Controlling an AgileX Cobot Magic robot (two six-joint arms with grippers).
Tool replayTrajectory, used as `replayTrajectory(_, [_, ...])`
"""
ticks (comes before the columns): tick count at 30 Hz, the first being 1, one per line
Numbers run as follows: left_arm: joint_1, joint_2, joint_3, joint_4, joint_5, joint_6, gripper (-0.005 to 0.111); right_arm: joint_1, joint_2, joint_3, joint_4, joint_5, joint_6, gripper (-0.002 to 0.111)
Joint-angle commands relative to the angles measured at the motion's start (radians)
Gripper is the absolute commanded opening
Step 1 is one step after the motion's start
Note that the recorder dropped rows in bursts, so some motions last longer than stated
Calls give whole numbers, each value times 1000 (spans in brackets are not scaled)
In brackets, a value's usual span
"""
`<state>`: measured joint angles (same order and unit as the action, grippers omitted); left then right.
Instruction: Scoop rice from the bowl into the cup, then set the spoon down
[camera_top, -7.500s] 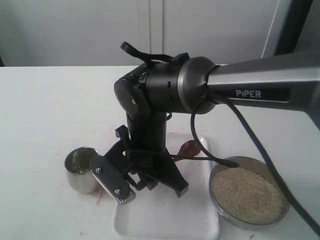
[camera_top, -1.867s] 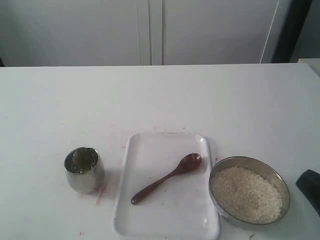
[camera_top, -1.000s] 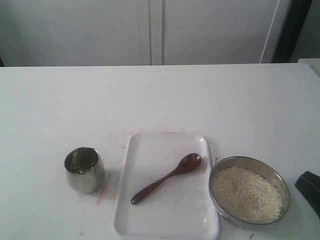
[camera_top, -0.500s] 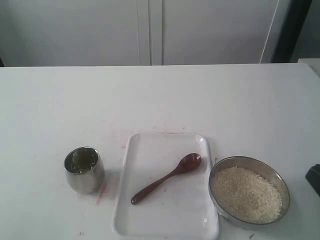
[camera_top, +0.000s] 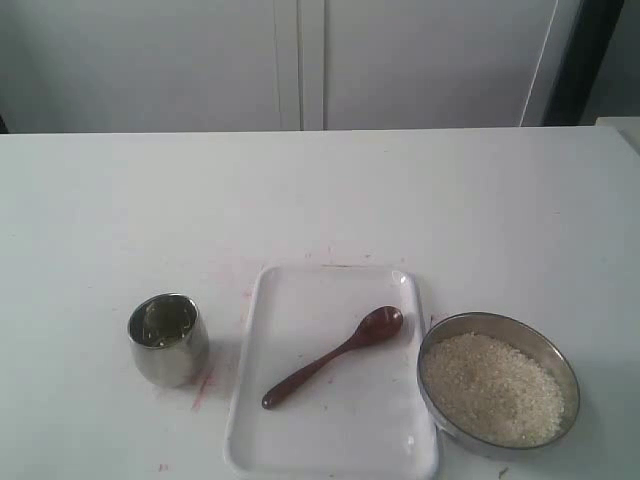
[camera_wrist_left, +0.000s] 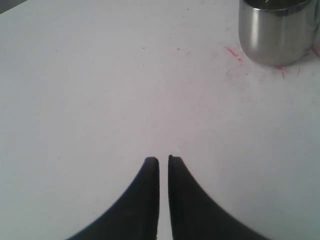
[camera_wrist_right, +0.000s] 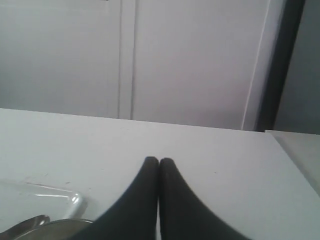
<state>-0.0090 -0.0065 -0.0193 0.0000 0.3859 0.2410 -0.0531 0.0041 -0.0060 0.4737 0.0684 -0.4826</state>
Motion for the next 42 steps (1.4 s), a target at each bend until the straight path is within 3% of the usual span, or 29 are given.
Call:
replayTrajectory(1, [-4,7,9,-6,48,-6,14,-77,-4,6,4,-3,-12,0])
replayTrajectory(7, [-4,7,9,-6,48,-6,14,-130,-4,6,4,-3,-12,0])
replayTrajectory(42, [-4,7,9,-6,48,-6,14,-128,-4,6,4,-3,-12,0])
